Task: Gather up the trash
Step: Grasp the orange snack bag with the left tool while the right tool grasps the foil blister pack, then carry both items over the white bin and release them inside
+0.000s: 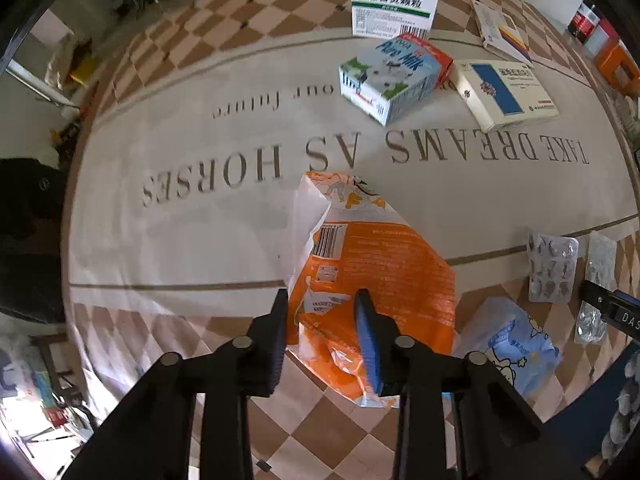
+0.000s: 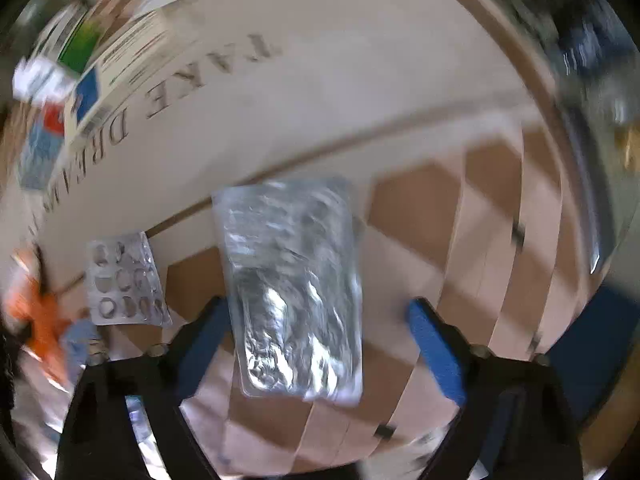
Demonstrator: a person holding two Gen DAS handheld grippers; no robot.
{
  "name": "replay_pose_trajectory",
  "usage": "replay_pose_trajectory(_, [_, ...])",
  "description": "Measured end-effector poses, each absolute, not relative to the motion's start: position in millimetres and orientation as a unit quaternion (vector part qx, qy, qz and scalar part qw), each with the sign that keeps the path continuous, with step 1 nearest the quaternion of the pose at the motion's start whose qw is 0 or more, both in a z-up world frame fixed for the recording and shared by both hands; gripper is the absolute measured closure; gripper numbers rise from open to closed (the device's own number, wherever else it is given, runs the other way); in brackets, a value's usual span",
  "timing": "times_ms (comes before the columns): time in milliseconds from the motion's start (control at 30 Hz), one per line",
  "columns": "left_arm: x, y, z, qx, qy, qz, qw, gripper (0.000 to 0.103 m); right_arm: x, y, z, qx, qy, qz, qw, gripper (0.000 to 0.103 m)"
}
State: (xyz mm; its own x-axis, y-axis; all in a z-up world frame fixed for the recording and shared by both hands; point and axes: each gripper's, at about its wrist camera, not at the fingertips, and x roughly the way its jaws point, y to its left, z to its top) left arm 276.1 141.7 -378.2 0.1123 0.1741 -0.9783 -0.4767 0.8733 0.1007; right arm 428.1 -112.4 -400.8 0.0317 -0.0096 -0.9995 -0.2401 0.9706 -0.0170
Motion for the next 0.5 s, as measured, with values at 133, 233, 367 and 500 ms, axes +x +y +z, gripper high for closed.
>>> replay_pose_trajectory(133, [271.1,132.4,-366.7,-0.107,0.622,0.238,0.738,0.085,418.9,-99.3,-396.9,-0.112,0.687,0.104,0.710,0.037])
replay_pose_trajectory(233, [262.0,125.9,-351.6,-0.108,0.612,0.252,0.741,0.087,413.1,-100.8,-392.6,-0.096,0.689,0.113,0.710,0.037])
replay_pose_trajectory(367, [244.2,121.8,-331.5,-0.119,0.596,0.260,0.750,0.093,415.2,-116.8,-369.8,-0.065,0.676,0.130,0.722,0.037])
replay_pose_trajectory(500, [230.2,122.6,-309.4,-0.122,0.575,0.269,0.763,0.097,398.2,-120.3,-338.7,-0.059,0.659,0.155,0.734,0.037])
